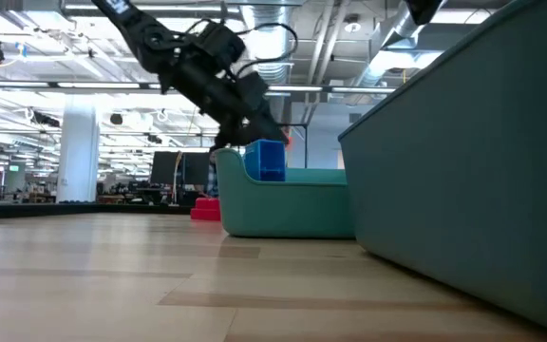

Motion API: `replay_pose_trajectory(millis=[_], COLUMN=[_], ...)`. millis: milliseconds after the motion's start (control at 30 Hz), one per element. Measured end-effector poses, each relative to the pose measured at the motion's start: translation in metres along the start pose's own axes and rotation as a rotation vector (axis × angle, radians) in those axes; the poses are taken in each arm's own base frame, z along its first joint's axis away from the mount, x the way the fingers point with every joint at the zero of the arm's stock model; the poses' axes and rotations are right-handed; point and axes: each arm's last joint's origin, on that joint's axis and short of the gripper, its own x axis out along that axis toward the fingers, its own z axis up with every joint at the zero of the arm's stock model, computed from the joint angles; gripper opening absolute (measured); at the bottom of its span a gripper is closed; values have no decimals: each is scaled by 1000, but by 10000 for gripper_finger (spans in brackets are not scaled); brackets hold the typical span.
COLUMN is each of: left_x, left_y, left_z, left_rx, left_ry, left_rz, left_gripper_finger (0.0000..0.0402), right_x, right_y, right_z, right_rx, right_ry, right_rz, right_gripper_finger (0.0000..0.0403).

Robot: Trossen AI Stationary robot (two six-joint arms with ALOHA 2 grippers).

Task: Sort & place blocks by color
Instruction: Put the orange game piece into the orange bin, then put the red game piece into the blue bin

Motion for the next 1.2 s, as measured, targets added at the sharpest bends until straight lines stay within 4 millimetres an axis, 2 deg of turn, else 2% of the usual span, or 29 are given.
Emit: replay_pose_trajectory(millis=[133, 167, 233, 433, 533, 633, 767, 967, 1200], left_x=[0, -4, -12, -46, -64, -70, -62, -34, -10], left_y=[1, 1, 0, -1, 8, 22, 34, 48, 61], left_z=[8, 11, 17, 34, 31, 21, 3, -21, -38], left_rx=[59, 83, 133, 266, 300, 286, 317, 436, 487], left_ry=[89, 127, 188, 239, 324, 396, 474, 623, 679], left_rz=[103, 124, 142, 173, 208, 198, 182, 181, 174], left_gripper_finger=[370, 381, 374, 313, 297, 291, 290, 290, 290], right_x=[-1, -1, -2, -3, -5, -7, -7, -7, -5], right_y=[0, 1, 2, 5, 7, 11, 11, 12, 7], right_z=[-3, -4, -5, -7, -9, -9, -6, -6, -6], right_rx=[-9, -13, -15, -7, -5, -5, 12, 15, 7], right_ry=[26, 36, 40, 57, 65, 64, 37, 31, 38], right_rz=[-3, -3, 4, 12, 21, 38, 37, 38, 12], right_gripper_finger=[286, 286, 286, 286, 286, 286, 286, 286, 286])
